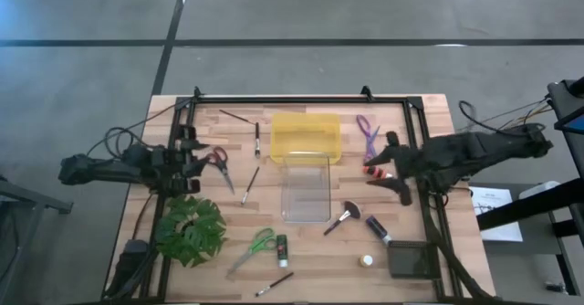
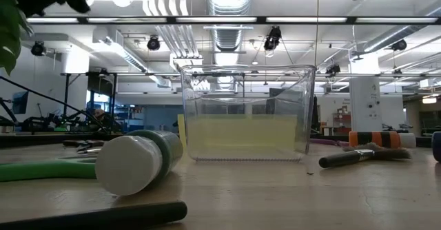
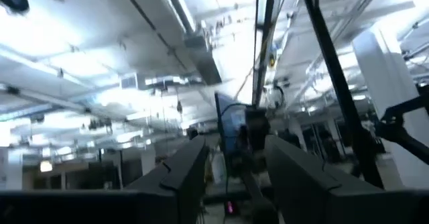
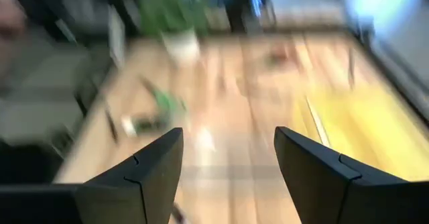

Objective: Pick & Place Paint Supplies
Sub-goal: Put the yellow paint bottle into the black bin

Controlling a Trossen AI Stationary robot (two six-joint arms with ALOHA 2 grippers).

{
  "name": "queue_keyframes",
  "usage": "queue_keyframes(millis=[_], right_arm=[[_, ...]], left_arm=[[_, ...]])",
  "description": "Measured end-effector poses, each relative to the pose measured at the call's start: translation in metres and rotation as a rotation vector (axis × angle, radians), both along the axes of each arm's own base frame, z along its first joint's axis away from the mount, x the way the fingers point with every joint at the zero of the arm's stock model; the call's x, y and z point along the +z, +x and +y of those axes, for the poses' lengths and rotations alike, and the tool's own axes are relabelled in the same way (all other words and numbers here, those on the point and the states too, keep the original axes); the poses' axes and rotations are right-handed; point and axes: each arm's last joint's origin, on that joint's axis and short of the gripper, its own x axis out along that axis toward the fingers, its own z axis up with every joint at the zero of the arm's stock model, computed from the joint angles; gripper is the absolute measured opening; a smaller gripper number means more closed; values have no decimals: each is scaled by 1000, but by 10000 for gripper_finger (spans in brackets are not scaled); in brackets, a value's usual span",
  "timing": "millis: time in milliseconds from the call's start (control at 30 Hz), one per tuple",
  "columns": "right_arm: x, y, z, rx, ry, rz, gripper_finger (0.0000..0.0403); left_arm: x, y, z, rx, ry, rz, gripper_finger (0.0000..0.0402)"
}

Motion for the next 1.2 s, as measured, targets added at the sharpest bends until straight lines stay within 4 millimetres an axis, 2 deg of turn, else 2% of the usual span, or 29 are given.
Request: queue_keyframes(millis=[100,200,367,567,933,1200], right_arm=[[5,21,6,-44,-8,265,234],[-1,41,16,-77,3,462,234],[-21,66,47,-50,25,618,234],[-33,72,86,-56,78,678,234],[-10,63,140,-84,148,580,234],[-34,66,166,-109,120,646,234]], left_arm=[[6,1,0,4,7,37,165],[3,4,0,6,11,98,165],[-1,5,0,6,12,127,165],[0,5,0,7,14,127,165],[-1,5,0,7,13,130,165],[0,5,0,7,13,129,165]])
